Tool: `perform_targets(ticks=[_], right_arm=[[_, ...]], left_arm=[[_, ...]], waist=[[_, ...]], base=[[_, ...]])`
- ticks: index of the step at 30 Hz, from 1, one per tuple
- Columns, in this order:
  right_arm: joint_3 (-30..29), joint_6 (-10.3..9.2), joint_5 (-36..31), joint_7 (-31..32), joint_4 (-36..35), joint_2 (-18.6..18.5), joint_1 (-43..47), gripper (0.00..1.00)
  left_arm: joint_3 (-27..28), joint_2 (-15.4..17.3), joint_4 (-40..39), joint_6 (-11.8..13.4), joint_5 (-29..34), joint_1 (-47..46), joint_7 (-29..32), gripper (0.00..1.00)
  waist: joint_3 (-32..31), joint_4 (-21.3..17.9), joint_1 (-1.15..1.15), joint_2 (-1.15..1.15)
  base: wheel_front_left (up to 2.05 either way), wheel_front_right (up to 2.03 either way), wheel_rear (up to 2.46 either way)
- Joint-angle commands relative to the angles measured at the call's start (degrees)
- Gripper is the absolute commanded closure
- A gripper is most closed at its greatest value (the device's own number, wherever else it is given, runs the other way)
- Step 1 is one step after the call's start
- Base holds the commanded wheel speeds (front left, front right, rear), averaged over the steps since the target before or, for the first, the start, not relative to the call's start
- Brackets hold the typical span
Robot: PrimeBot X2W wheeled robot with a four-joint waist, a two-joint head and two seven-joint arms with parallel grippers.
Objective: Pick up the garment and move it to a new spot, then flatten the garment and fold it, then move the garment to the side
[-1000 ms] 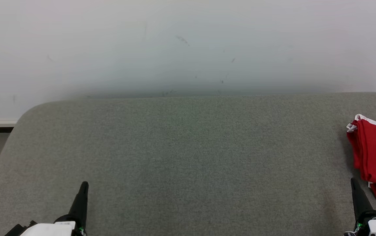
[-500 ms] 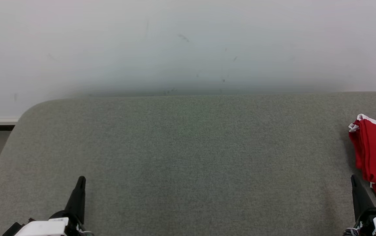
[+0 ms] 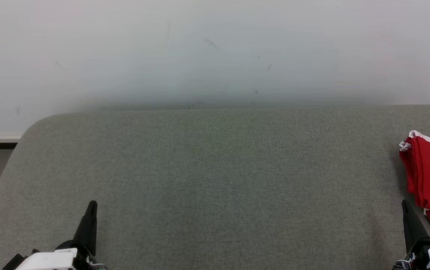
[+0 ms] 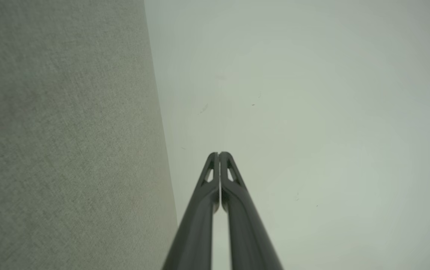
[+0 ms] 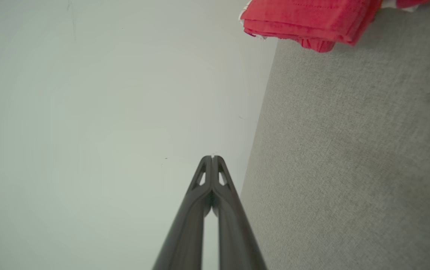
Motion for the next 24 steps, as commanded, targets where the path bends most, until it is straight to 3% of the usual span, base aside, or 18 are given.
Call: perform_targets(ticks=[1, 24], right_arm=[[-0.2, -0.10, 0.1, 0.2, -0.2, -0.1, -0.7, 1.00], [-0.2, -0.10, 0.1, 0.2, -0.2, -0.1, -0.7, 1.00]], left_arm=[[0.2, 0.4, 0.0, -0.3, -0.8, -0.5, 0.2, 1.00], [0.2, 0.3, 0.0, -0.3, -0.8, -0.5, 0.3, 1.00]], waist=[[0.0, 0.0, 0.00, 0.00], [0.0, 0.0, 0.00, 0.00]], base=[[0.00, 0.00, 0.00], [0.00, 0.00, 0.00]])
